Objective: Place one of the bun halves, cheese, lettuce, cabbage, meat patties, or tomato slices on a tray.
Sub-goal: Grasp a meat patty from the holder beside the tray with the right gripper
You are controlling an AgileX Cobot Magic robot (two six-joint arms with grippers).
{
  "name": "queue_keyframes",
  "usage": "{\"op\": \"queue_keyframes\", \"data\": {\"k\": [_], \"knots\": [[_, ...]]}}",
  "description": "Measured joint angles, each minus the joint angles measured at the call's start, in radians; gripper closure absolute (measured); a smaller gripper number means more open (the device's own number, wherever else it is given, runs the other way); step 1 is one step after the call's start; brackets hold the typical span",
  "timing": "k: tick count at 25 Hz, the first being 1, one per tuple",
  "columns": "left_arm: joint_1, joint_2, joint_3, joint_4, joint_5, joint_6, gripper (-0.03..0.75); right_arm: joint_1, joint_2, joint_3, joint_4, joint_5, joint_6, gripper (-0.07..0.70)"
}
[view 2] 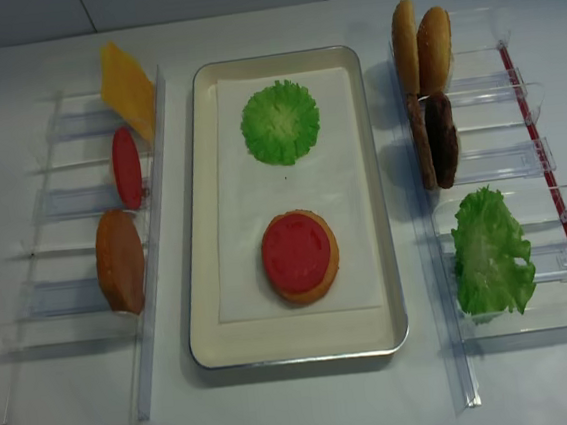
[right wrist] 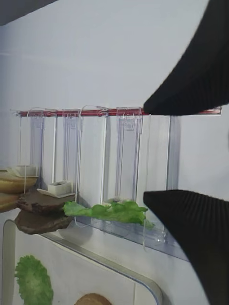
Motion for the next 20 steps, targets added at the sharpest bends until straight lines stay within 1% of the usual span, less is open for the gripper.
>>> {"op": "queue_keyframes", "data": {"k": [4, 8, 10, 13, 15, 18, 20], "knots": [[0.000, 0.000, 0.000, 0.000, 0.000, 0.000, 0.484, 0.000, 0.025, -0.011, 0.015, -0.015, -0.002, 0.251], [0.000, 0.000, 0.000, 0.000, 0.000, 0.000, 0.484, 0.000, 0.160, -0.030, 0.042, -0.022, -0.021, 0.251], [0.000, 0.000, 0.000, 0.000, 0.000, 0.000, 0.484, 0.000, 0.248, -0.060, 0.046, -0.022, -0.023, 0.251], [0.000, 0.000, 0.000, 0.000, 0.000, 0.000, 0.484, 0.000, 0.385, -0.133, 0.057, -0.024, -0.026, 0.251], [0.000, 0.000, 0.000, 0.000, 0.000, 0.000, 0.484, 0.000, 0.479, -0.196, 0.086, -0.026, -0.031, 0.251], [0.000, 0.000, 0.000, 0.000, 0.000, 0.000, 0.484, 0.000, 0.630, -0.304, 0.171, -0.028, -0.069, 0.251], [0.000, 0.000, 0.000, 0.000, 0.000, 0.000, 0.484, 0.000, 0.735, -0.366, 0.233, -0.015, -0.084, 0.251]]}}
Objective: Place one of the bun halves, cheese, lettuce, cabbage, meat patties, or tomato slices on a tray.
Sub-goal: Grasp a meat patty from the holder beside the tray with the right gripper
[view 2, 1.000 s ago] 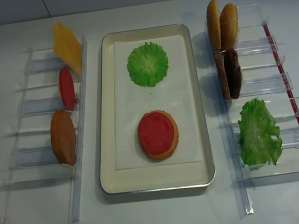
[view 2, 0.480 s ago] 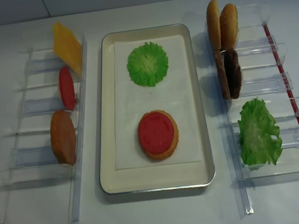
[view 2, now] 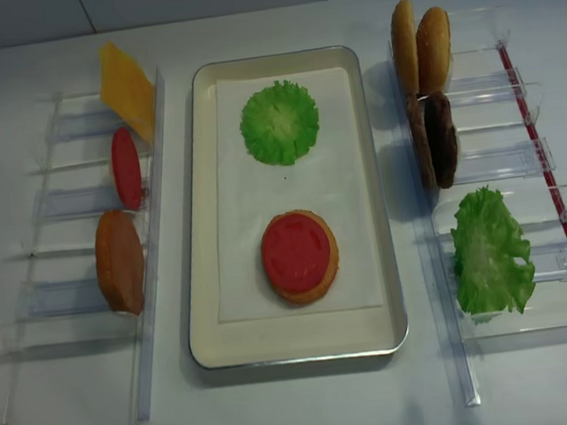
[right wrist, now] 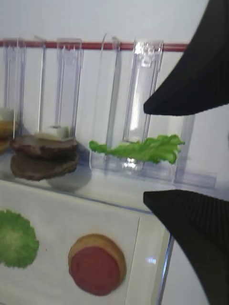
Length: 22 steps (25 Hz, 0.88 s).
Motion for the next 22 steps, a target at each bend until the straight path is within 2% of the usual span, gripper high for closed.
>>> {"op": "queue_keyframes", "data": {"k": [5, 8, 10, 12, 15, 18, 22], "knots": [[0.000, 0.000, 0.000, 0.000, 0.000, 0.000, 0.484, 0.000, 0.215, -0.149, 0.055, 0.042, 0.005, 0.251], [0.000, 0.000, 0.000, 0.000, -0.001, 0.000, 0.484, 0.049, 0.337, -0.226, 0.051, 0.045, 0.032, 0.251], [0.000, 0.000, 0.000, 0.000, -0.001, 0.000, 0.484, 0.122, 0.415, -0.276, 0.016, 0.037, 0.070, 0.251], [0.000, 0.000, 0.000, 0.000, -0.001, 0.000, 0.484, 0.211, 0.503, -0.338, -0.054, 0.032, 0.159, 0.251], [0.000, 0.000, 0.000, 0.000, -0.001, 0.000, 0.484, 0.294, 0.662, -0.435, -0.161, 0.062, 0.277, 0.249], [0.000, 0.000, 0.000, 0.000, -0.001, 0.000, 0.484, 0.314, 0.796, -0.518, -0.199, 0.106, 0.336, 0.249], [0.000, 0.000, 0.000, 0.000, -0.001, 0.000, 0.484, 0.317, 0.913, -0.585, -0.207, 0.117, 0.372, 0.249]]}}
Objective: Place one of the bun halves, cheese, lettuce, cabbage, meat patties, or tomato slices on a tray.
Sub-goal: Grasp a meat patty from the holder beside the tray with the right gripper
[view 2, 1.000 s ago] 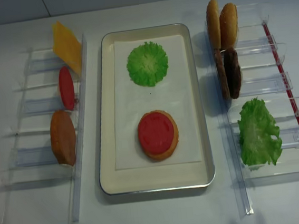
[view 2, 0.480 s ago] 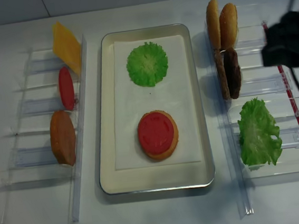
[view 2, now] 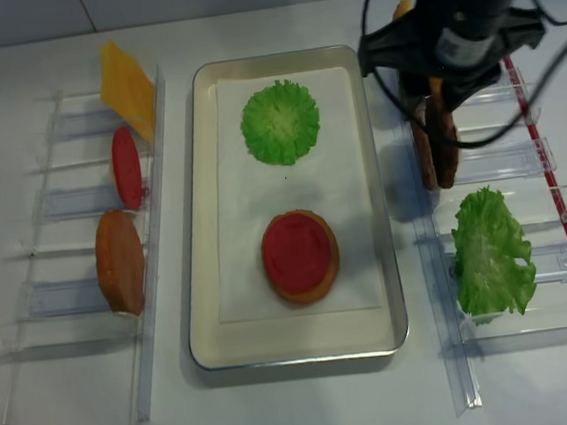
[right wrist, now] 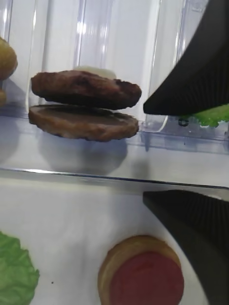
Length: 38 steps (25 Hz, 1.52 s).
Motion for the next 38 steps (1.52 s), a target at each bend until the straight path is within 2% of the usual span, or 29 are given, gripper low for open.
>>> {"op": "queue_keyframes", "data": {"k": [15, 35, 38], "knots": [[0.000, 0.000, 0.000, 0.000, 0.000, 0.000, 0.484, 0.000, 0.112, -0.026, -0.079, -0.038, 0.022, 0.249], [0.000, 0.000, 0.000, 0.000, 0.000, 0.000, 0.484, 0.000, 0.208, -0.026, -0.072, -0.049, 0.034, 0.249], [0.000, 0.000, 0.000, 0.000, 0.000, 0.000, 0.484, 0.000, 0.207, -0.026, -0.072, -0.049, 0.034, 0.280]]}}
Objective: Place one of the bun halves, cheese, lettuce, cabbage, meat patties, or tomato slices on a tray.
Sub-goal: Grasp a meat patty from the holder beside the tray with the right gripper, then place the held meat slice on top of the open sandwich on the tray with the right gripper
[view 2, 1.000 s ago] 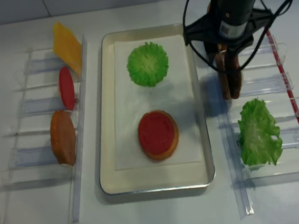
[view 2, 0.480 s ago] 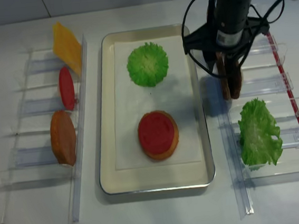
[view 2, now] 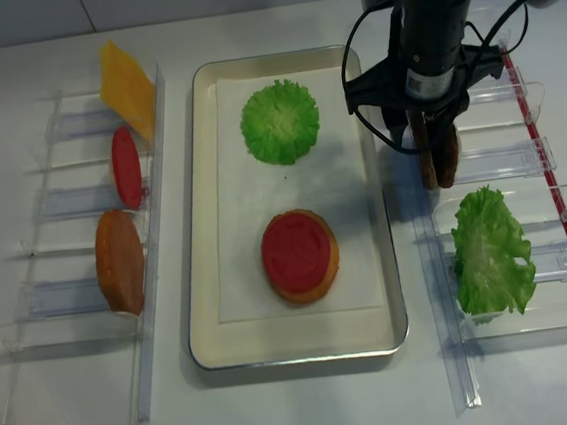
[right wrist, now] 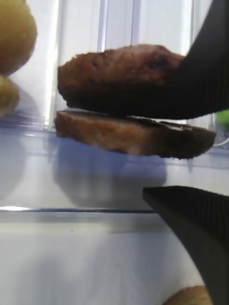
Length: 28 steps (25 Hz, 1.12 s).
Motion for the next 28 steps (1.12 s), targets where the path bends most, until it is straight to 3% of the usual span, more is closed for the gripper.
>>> {"op": "queue_keyframes", "data": {"k": [5, 7, 20, 28], "knots": [[0.000, 0.000, 0.000, 0.000, 0.000, 0.000, 0.484, 0.000, 0.000, 0.000, -0.005, 0.010, -0.004, 0.454], [0.000, 0.000, 0.000, 0.000, 0.000, 0.000, 0.484, 0.000, 0.000, -0.007, -0.012, 0.027, -0.019, 0.483], [0.000, 0.000, 0.000, 0.000, 0.000, 0.000, 0.484, 0.002, -0.140, -0.029, -0.002, 0.051, -0.053, 0.486], [0.000, 0.000, 0.000, 0.000, 0.000, 0.000, 0.484, 0.002, -0.277, -0.022, 0.247, 0.059, -0.205, 0.488]]}}
